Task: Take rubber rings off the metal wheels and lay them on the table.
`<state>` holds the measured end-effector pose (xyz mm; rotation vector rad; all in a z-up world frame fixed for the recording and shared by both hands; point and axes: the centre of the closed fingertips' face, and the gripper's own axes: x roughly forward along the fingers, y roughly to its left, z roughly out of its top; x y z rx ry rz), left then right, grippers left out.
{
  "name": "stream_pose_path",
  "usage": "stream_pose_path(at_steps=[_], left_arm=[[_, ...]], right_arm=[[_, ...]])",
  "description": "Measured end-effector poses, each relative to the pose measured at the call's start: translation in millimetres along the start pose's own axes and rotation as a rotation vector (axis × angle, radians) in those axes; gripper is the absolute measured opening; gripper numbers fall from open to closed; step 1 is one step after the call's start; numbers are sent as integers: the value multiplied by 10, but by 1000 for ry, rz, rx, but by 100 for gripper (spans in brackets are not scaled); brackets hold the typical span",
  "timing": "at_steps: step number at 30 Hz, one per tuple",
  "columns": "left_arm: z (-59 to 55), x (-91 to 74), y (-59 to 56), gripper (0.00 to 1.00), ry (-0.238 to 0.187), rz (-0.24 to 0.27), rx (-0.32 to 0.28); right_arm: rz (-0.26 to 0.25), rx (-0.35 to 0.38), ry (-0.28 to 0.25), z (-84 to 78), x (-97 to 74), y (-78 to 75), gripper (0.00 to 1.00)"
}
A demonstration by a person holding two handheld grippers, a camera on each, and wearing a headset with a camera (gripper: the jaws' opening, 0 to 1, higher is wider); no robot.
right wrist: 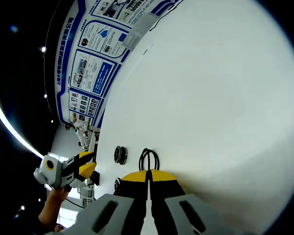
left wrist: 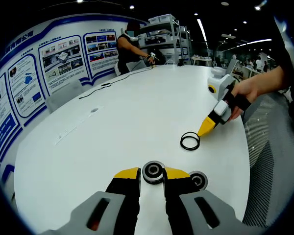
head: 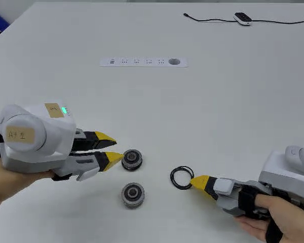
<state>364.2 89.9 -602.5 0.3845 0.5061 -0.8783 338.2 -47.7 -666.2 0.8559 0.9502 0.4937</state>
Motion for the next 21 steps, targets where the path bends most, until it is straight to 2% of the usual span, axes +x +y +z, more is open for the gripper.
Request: stream_pose_path(at_steps=[8,13,15,19,21], left_arm=[[8,12,3,19,-3,-1,1],[5,30,4,19,-1,-5,2],[0,45,5,19,3,-8,5],[-1,86,7,19,6,-14,6],[-2,102,9,19,8,-16,10]], right_arm=[[-14,-32,32,-68,-47,-17,8],[-18,-46,32,-63,-125,-19,10],[-4,-47,13,-12,-159,8,10],[71,-63,-61,161,-183,177,13],[97,-84,-77,212,-175,244,16]])
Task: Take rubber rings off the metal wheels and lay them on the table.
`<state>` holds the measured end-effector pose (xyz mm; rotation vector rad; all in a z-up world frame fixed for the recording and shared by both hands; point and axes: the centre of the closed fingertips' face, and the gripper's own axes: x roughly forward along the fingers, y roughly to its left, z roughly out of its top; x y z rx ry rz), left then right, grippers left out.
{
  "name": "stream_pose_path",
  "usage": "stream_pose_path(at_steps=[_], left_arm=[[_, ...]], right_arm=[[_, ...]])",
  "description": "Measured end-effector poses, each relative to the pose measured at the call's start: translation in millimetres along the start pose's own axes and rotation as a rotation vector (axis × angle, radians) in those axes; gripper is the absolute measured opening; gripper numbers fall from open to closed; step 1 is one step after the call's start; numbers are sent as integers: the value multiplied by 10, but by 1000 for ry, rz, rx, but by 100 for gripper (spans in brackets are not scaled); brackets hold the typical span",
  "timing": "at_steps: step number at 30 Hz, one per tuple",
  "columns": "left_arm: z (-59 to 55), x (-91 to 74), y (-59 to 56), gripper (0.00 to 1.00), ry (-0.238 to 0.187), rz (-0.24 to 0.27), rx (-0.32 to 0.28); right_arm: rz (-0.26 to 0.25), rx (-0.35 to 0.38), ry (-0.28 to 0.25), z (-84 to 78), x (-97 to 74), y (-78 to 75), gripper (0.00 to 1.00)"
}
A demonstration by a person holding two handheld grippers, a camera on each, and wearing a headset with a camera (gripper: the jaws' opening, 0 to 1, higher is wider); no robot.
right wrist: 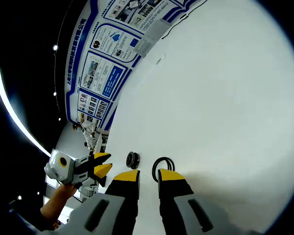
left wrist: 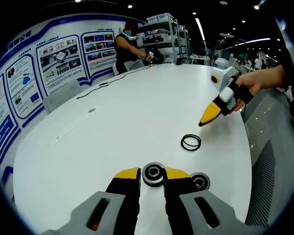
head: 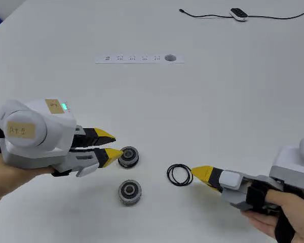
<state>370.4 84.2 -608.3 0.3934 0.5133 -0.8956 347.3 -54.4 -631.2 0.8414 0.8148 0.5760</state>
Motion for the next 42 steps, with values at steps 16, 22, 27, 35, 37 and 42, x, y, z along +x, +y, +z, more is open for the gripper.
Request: stream_pose_path(at_steps=[16,22,27,35,37,42], left_arm=[[-81,174,6,19,29,-39,3],[-114,229,-10,19,38,-53,1],[-152,274,-26,19,48,-67,2],[-185,319,-29,18,58,-81,-2],[-188,331,-30,18,60,-84,-2],[-199,364,-42,17,65,-90,-4]], right_arm=[[182,-166,-12,0,233,509,42],[217,-225,10,-51,309,608,56],[235,-264,38,-113,373,659,62],[252,-287,65,-159,443,698,65],[254,-285,66,-161,453,705,65],[262,-281,67,-157,471,720,65]])
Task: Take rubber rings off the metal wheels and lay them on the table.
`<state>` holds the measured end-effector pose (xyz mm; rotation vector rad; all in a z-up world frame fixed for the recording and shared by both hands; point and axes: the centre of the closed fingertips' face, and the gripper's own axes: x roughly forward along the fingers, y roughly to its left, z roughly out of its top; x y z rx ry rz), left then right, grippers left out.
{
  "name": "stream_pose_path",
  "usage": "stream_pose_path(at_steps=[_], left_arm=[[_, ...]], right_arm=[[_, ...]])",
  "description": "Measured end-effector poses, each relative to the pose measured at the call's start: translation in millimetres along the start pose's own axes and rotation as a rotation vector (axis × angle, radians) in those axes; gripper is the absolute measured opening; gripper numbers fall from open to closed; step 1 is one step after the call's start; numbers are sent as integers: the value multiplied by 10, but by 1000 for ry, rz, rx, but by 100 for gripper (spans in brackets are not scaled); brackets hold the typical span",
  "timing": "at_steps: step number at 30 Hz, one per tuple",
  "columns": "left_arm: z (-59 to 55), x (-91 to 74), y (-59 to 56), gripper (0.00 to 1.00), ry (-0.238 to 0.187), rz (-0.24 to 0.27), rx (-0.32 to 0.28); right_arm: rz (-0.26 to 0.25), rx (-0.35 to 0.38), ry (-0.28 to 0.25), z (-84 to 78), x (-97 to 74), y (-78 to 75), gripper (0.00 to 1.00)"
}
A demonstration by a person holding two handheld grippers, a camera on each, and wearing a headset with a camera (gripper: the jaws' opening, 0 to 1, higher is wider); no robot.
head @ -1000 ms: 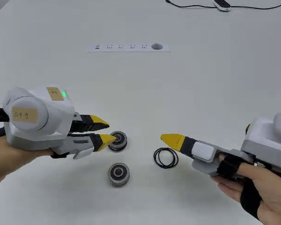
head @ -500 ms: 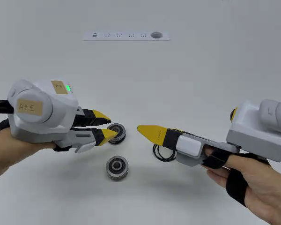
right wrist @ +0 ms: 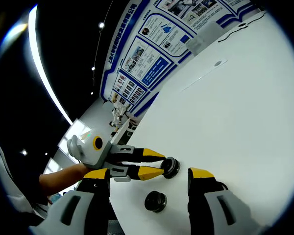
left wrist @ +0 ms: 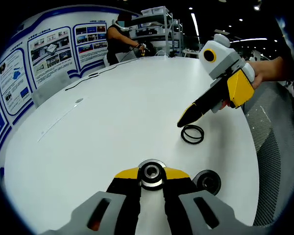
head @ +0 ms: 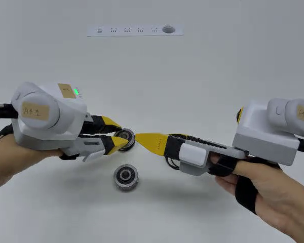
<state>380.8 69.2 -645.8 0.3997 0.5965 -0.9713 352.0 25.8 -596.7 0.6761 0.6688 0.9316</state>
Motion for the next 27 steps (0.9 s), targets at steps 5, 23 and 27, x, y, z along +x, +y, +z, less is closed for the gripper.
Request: stream_pose_path(at_steps=[5,23,27], left_arm=[[-7,9,-6,17,-1,-6,-8],[-46,31,-11,13,0,-27,-4],[-46,30,-7,13,4,-27,-11]], right_arm=[[3,4,0,2,11,1,65],[36,32,27,-66,222,-2,67],[26,41,42,-96,343,-44,73]])
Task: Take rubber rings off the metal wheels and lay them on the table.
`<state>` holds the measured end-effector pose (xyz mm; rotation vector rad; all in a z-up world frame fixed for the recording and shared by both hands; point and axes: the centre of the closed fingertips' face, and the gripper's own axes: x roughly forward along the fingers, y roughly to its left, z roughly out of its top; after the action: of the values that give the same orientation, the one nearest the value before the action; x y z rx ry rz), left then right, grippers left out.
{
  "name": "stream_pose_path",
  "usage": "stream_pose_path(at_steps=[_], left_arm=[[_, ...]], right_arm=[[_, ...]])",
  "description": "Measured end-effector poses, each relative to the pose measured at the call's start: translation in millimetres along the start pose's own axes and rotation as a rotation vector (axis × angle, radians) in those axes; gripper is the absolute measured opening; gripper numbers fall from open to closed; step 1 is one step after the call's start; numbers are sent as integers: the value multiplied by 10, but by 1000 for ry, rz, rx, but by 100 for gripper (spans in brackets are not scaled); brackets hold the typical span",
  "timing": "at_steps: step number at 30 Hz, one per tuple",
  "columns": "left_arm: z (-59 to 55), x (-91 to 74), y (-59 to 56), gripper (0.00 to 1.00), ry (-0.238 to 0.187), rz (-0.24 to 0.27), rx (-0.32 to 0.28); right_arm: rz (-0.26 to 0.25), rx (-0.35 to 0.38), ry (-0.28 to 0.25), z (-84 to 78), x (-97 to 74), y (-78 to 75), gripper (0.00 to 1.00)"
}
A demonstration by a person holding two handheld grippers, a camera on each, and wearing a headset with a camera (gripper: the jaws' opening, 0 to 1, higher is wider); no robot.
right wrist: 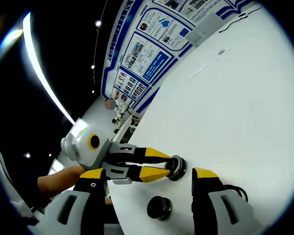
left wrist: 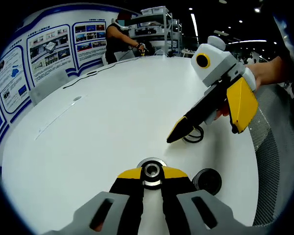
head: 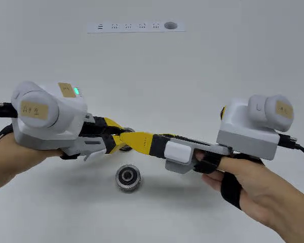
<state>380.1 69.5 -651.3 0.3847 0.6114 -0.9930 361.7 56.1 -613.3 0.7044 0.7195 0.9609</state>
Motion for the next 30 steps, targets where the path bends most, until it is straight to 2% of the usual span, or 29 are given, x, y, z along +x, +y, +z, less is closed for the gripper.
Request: stream_pose_path(at_steps=[4,10,30], left_arm=[[-1,5,7,13,5,-1,0],[6,-1,7,12,2,0,2],[14,-10,8,12,-2,2,3]], right_arm=[[6,26,10,-4,129,-10,76],[4,49,20,-21,231,-41,76],[24,95,31,-45,274,5,75]])
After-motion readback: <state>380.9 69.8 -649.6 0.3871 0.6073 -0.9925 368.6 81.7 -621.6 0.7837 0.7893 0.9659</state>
